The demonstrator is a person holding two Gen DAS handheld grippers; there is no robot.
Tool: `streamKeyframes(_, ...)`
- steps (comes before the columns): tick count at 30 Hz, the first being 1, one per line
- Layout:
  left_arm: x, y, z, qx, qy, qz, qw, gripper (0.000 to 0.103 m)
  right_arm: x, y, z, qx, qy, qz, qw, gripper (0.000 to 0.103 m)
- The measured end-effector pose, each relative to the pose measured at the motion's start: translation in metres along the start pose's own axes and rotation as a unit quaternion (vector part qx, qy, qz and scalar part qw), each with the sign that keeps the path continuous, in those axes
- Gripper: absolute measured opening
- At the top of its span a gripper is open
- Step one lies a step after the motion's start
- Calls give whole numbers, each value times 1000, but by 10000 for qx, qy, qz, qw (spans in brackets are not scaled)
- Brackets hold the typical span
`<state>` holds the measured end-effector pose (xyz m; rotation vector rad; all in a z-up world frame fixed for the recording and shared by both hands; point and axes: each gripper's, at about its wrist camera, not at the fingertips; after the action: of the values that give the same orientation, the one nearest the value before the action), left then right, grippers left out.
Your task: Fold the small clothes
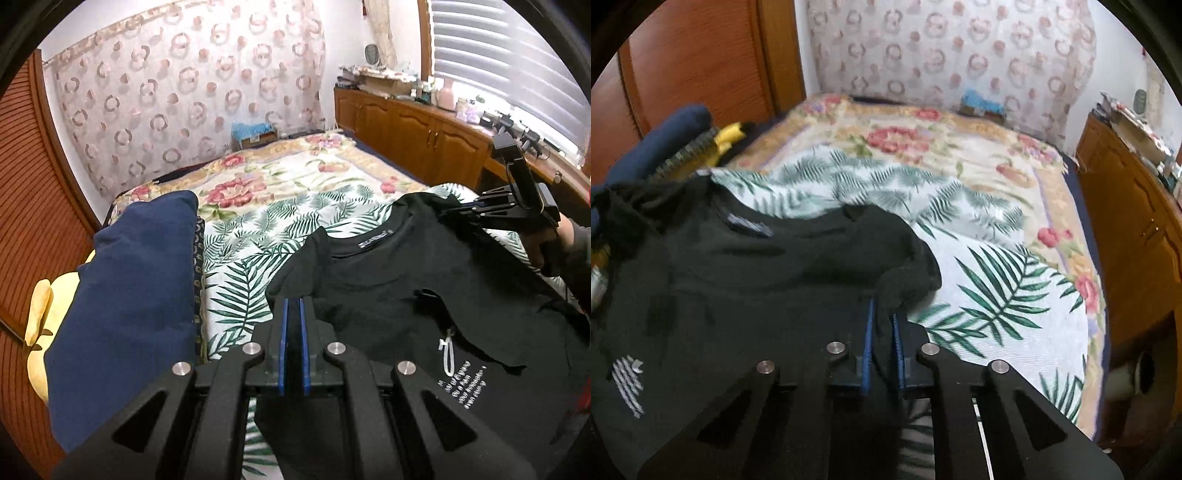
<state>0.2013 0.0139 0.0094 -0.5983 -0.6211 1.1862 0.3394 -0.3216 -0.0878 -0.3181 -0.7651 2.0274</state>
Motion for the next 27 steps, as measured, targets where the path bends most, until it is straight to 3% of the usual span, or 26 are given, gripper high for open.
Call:
streamKeyframes(10,-9,32,56,-513,143,71,9986,4,47,10,89,-1114,82,235,9935,4)
streamKeyframes(18,-15,59,92,-801,237,165,9964,4,85,42,144,-1519,168,437,9873,4)
streamKeyframes(27,-19,111,142,-1120,260,457,9923,4,103,94,193,-1700,296,225,9847,4)
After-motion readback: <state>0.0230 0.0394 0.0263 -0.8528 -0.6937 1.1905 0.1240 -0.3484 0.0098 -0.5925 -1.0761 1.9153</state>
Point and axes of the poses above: each gripper's, at about its wrist camera, not at the fingertips, and z roughly against the way its jaws point, x to its left, y to its underside, and after that the axes turned 5 degrees about -y, right-handed
